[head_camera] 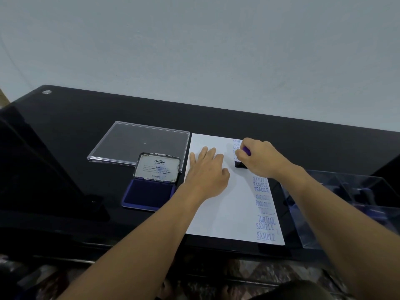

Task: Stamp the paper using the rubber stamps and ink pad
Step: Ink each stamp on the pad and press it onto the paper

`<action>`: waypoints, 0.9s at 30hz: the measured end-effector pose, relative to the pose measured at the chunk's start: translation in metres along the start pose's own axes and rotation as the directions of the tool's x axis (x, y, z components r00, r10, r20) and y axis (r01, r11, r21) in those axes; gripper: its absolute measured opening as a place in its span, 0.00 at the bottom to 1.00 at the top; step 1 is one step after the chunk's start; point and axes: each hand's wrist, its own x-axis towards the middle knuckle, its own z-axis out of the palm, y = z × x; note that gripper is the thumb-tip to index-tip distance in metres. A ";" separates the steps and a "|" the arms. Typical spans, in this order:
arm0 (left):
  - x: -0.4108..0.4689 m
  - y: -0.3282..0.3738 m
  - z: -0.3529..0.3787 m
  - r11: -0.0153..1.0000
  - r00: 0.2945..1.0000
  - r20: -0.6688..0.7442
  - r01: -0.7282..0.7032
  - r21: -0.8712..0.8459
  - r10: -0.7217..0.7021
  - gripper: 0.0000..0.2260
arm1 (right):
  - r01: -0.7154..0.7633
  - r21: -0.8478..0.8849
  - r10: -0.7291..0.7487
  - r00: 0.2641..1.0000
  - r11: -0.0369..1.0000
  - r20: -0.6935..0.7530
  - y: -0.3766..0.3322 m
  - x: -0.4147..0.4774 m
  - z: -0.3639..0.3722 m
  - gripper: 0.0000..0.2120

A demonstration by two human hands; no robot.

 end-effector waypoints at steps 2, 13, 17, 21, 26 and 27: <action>-0.001 -0.001 0.001 1.000 1.000 -0.008 -0.006 0.001 0.006 0.21 | -0.002 -0.002 0.002 1.000 1.000 0.004 0.001 0.001 0.001 0.09; -0.005 -0.006 0.011 0.997 0.992 -0.110 -0.062 0.038 0.066 0.17 | -0.006 -0.012 0.005 1.000 1.000 -0.026 -0.001 -0.005 0.010 0.11; -0.006 -0.006 0.012 0.997 0.990 -0.119 -0.067 0.039 0.071 0.18 | 0.016 -0.034 -0.018 0.999 0.999 -0.037 -0.003 -0.007 0.013 0.09; -0.006 -0.005 0.012 0.997 0.990 -0.122 -0.066 0.042 0.071 0.18 | 0.032 -0.041 -0.034 0.998 0.999 -0.055 -0.002 -0.009 0.016 0.07; -0.006 -0.005 0.012 0.997 0.988 -0.134 -0.067 0.047 0.073 0.18 | 0.031 -0.051 -0.034 0.998 0.998 -0.060 -0.002 -0.008 0.017 0.07; -0.006 -0.005 0.012 0.997 0.989 -0.133 -0.066 0.046 0.072 0.18 | 0.030 -0.054 -0.034 0.998 0.998 -0.062 -0.001 -0.008 0.017 0.07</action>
